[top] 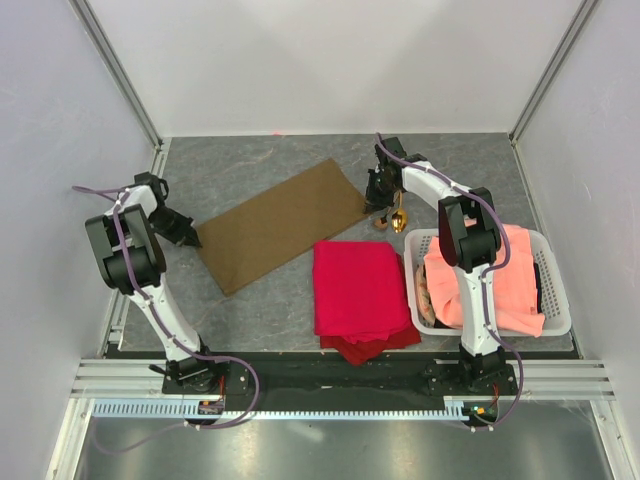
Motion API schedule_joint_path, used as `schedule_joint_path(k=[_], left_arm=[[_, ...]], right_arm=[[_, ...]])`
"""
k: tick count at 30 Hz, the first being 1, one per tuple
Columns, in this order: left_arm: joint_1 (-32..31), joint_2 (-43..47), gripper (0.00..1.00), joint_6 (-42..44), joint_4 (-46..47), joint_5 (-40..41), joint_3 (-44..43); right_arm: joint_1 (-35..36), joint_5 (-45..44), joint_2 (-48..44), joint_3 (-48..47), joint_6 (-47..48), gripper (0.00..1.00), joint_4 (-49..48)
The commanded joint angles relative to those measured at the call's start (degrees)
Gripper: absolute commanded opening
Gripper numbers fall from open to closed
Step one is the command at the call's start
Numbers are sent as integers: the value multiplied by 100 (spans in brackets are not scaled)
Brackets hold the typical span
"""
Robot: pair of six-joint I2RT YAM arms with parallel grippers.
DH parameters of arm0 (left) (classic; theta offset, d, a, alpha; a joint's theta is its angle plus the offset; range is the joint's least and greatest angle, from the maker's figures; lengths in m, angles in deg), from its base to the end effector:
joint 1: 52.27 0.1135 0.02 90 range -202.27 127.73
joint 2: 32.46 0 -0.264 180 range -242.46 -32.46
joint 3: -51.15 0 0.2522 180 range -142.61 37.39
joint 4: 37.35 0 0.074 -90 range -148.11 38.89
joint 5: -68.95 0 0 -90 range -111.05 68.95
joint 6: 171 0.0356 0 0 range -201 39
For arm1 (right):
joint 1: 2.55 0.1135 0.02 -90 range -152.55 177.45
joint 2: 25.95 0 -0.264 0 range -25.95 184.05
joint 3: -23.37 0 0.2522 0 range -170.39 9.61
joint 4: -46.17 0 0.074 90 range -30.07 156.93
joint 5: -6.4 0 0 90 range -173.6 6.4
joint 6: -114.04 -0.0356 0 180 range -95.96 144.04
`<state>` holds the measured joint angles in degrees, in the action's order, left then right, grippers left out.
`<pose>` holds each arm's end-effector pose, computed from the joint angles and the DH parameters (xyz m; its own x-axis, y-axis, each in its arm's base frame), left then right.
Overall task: Fold the napkin into a case and place the utensils inside
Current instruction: Smooth out the rectangle-folded napkin at the center of the board.
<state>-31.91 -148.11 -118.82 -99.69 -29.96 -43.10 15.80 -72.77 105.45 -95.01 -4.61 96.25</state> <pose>0.3591 0.1274 0.1509 -0.5351 -0.8447 0.0083 -0.8305 0.5242 -0.1885 0.4626 0.1605 0.1575 -0.9298 0.1878 -0.3167 0.0637 0.9292 0.3640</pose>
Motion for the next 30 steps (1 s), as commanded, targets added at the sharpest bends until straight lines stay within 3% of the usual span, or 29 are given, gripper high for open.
schedule_joint_path(k=[1, 8, 15, 24, 30], left_arm=[[144, -142, 2, 179, 103, 232, -195], [100, 543, 6, 293, 103, -269, -11], [-514, 1317, 8, 205, 129, -621, 708], [-893, 1951, 6, 293, 287, -692, 2167], [-876, 1424, 6, 662, 104, -87, 2091]], right_arm=[[-33, -117, 44, 91, 210, 0, 51], [72, 42, -201, -6, 210, 0, 86], [143, 323, -158, -489, -273, 4, -169], [90, 95, -61, -797, -309, 32, -2], [-77, -493, -219, -955, -2, 43, 393]])
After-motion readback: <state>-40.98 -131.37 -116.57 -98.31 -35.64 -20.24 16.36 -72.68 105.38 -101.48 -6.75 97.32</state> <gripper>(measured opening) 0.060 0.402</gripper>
